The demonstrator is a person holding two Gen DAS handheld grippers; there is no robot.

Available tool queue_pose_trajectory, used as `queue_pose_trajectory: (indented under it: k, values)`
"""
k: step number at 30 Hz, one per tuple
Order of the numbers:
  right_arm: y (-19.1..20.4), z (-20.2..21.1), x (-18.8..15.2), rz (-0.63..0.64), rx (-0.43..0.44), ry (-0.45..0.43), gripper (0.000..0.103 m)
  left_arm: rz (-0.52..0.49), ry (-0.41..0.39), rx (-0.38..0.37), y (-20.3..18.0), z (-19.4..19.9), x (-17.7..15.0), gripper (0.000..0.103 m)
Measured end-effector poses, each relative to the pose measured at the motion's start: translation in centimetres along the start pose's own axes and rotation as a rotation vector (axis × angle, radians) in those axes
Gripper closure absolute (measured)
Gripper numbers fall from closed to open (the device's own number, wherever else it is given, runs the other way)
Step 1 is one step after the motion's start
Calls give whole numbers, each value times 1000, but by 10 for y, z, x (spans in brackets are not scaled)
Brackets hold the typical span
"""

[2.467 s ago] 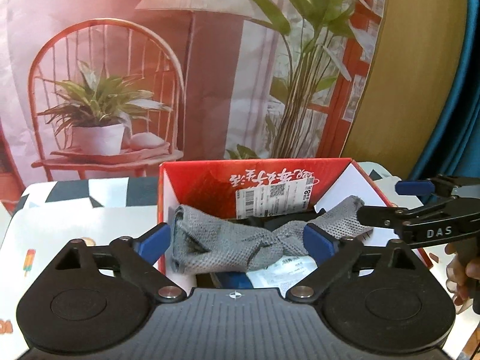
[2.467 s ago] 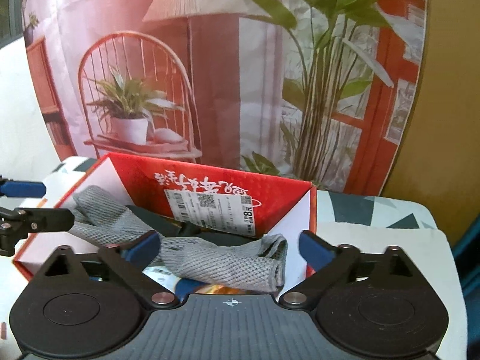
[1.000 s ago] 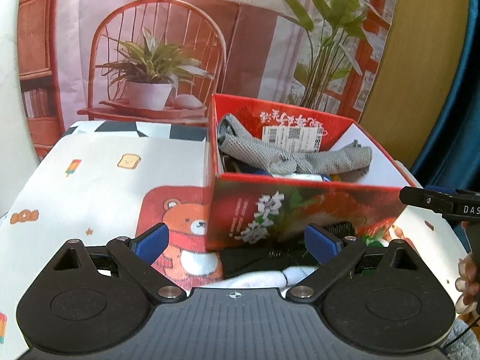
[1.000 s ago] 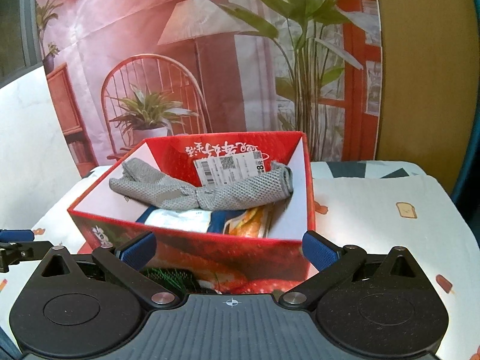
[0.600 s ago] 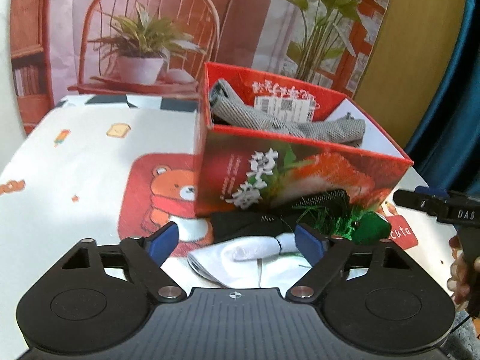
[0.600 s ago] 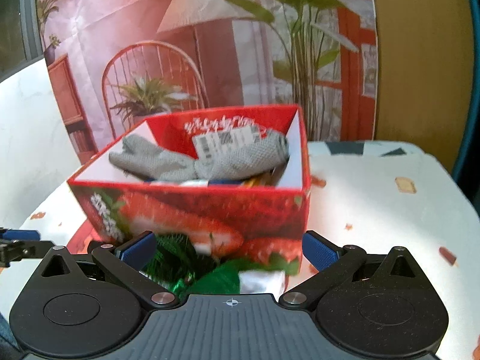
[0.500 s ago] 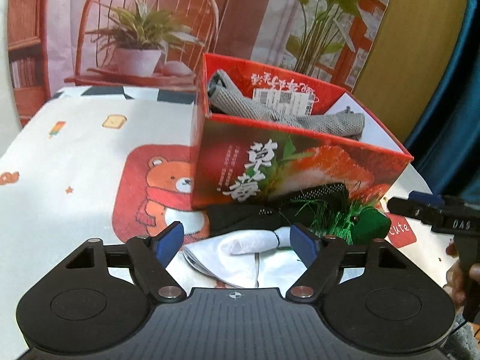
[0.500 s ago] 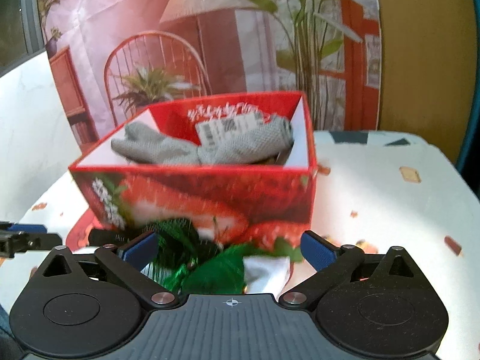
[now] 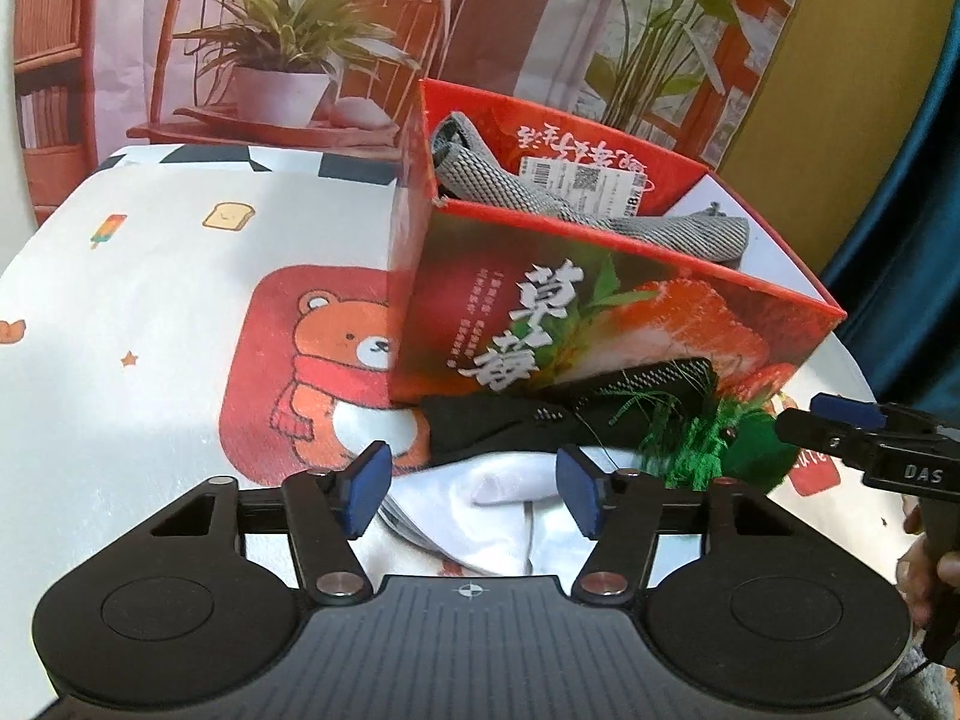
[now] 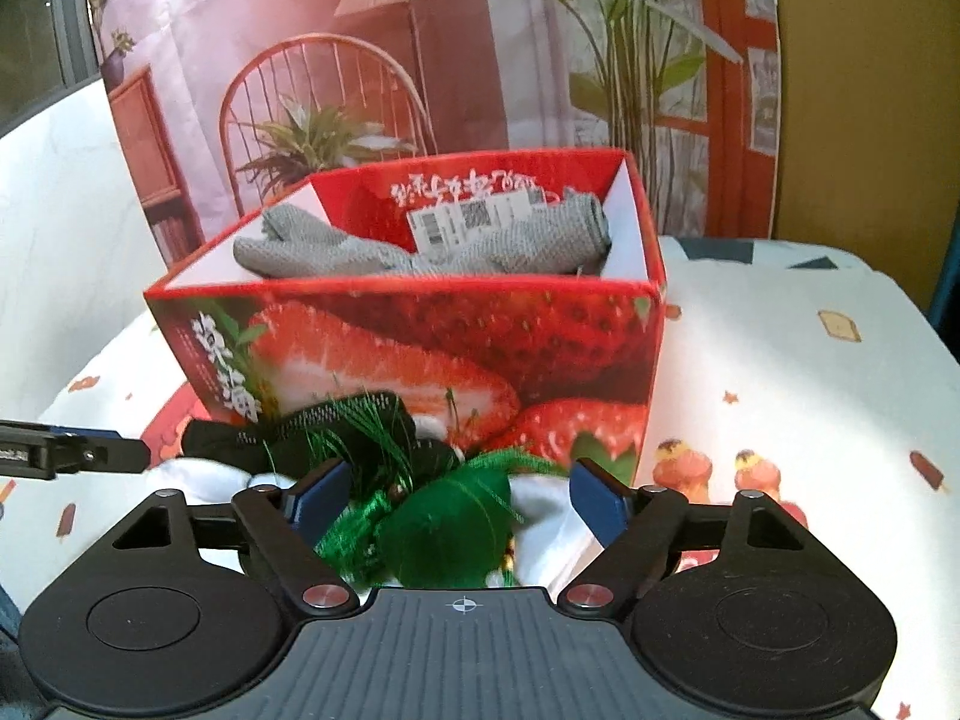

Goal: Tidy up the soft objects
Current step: 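Move both grippers back down to the white fabric beside the box, then close both grippers on the green tinsel item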

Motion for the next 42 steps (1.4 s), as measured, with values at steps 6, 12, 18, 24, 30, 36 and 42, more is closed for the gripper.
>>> queue_pose_trajectory:
  k: [6, 12, 18, 24, 30, 36, 42]
  values:
    - [4, -3, 3, 28, -1, 12, 27, 4, -1, -12, 0, -1, 2, 43]
    - [1, -10, -13, 14, -1, 69, 30, 10, 20, -26, -2, -5, -6, 43]
    - [8, -25, -26, 45, 34, 128, 37, -1, 40, -37, -6, -10, -11, 44]
    - [21, -28, -30, 65, 64, 155, 41, -2, 61, -47, -7, -13, -16, 45]
    - [35, -23, -22, 79, 111, 154, 41, 3, 75, -49, -6, -15, -18, 45]
    - [53, -30, -18, 91, 146, 161, 40, 10, 69, -46, -4, -11, -18, 45]
    - [60, -36, -18, 110, 158, 164, 38, 14, 66, -46, -4, -9, -17, 45]
Point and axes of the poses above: each gripper's, at about its wrist camera, not at the fingertips, and z roughly against the way its jaws point, y to its left, x to its top, the point moved 5 cm from there along -z, roughly the way its jaws point
